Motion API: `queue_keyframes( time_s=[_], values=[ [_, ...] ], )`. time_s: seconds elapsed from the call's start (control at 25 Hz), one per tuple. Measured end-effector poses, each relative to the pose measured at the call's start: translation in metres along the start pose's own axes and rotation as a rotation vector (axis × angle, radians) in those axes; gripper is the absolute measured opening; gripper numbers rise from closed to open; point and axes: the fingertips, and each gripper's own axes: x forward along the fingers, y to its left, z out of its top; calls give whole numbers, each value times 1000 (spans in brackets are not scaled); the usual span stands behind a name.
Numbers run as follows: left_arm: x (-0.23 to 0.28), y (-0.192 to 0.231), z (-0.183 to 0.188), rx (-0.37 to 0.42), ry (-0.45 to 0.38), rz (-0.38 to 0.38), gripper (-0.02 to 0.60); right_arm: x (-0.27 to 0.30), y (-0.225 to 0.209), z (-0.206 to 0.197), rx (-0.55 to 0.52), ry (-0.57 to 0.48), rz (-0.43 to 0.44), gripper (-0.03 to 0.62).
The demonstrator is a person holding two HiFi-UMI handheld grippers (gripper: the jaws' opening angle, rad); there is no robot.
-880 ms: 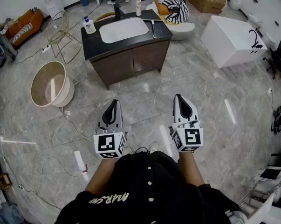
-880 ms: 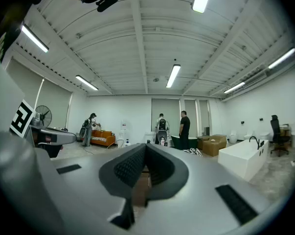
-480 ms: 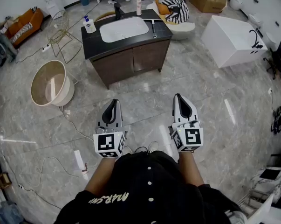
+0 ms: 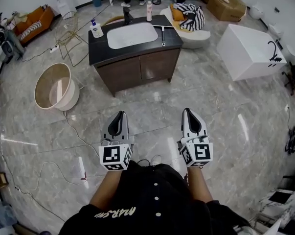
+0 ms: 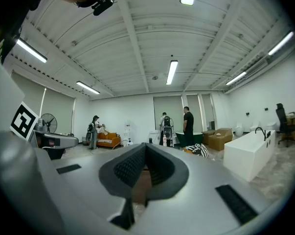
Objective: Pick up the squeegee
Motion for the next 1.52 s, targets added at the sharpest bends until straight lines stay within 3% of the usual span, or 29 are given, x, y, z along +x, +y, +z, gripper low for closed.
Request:
queue_keyframes(
  time_s=[0.16,0.52,1.08,1.52],
  values=[
    [10,-13,-2,-17,-1,19,21,9,-20,-4,-1,20,13,-3],
    [75,-10,-2,-10,5,-20,21,63,-37,-16,-18,49,33,-3],
    [230,67,41,9,-34,-95,21,236,-54,10,-51,27,-6,-3],
    [298,118,47,9,-16,-136,21,314,-49,4,-69,56,-33,-3]
  ],
)
